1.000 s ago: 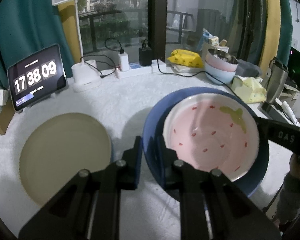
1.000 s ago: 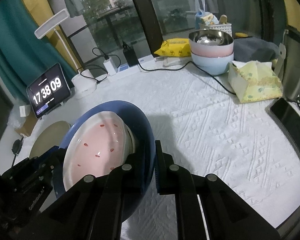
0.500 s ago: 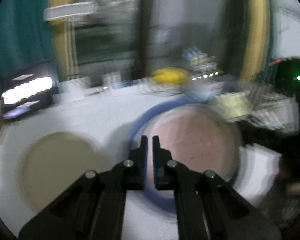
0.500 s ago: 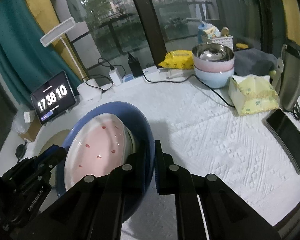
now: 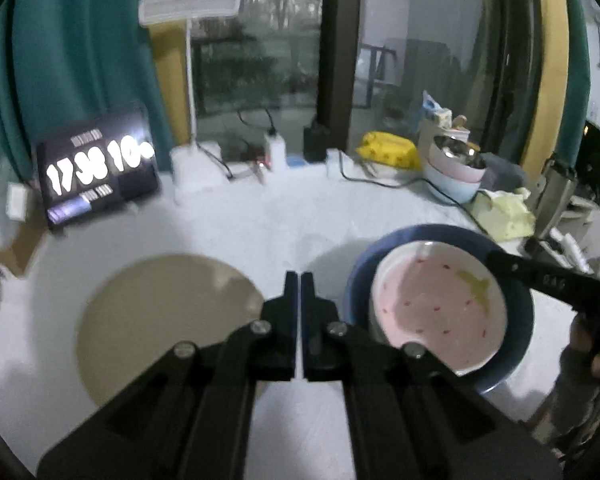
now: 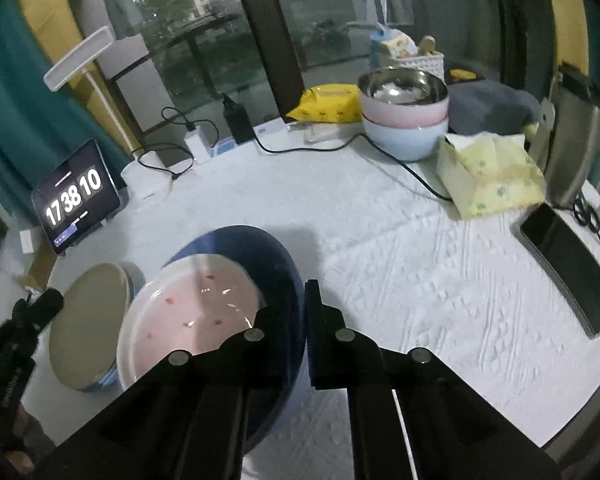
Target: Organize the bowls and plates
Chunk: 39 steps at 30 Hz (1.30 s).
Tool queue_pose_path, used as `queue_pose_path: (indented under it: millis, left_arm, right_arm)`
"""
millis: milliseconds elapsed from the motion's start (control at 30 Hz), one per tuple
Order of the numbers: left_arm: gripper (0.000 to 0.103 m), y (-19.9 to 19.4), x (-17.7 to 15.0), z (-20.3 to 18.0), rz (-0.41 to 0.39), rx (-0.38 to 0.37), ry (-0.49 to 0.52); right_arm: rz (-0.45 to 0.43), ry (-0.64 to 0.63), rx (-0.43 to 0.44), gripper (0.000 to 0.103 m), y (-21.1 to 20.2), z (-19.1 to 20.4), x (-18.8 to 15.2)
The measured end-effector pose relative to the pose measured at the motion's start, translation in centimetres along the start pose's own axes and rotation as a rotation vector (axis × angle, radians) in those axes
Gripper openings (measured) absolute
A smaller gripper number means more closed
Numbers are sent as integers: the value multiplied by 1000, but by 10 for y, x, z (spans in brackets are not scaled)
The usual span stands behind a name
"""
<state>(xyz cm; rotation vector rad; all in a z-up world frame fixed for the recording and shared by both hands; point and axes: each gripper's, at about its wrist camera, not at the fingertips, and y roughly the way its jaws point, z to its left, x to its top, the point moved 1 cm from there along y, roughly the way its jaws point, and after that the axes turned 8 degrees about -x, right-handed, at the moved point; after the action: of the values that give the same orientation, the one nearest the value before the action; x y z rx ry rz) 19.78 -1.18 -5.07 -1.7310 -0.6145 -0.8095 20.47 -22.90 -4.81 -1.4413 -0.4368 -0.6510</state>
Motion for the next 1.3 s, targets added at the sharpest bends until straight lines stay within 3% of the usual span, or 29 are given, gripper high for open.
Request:
queue_pose_path:
  millis: [67,233,433,733,900,967,1067,1300]
  left_arm:
    - [3,10,-3,-1,14,-55,-42]
    - [5,31,-9,-14,77,-57,-39]
    - [7,39,-10,-23,127,-115,-54]
    - [13,56,-16,-31,181,-118,-61]
    - [14,64,-14,-25,181,-139,-136]
    - [8,65,-14,-27,186,-149,-147]
    - [7,61,-14,-34,171,-109,-126]
    - [6,56,-15,-35,157,-102,-110]
  right_arm:
    - [3,6,8,8,4,-1,1]
    - [24,24,17,8,-2,-16,-3]
    - [35,37,38,9,2,-24,-4]
    - [57,0,47,12,12,-28,-12]
    - [62,-2,31,13,18,-31,-15]
    - [62,11,39,13,19,-32,-17]
    - [49,31,48,9,18,-29,-19]
    - [62,83,66,7,17,-32,-18]
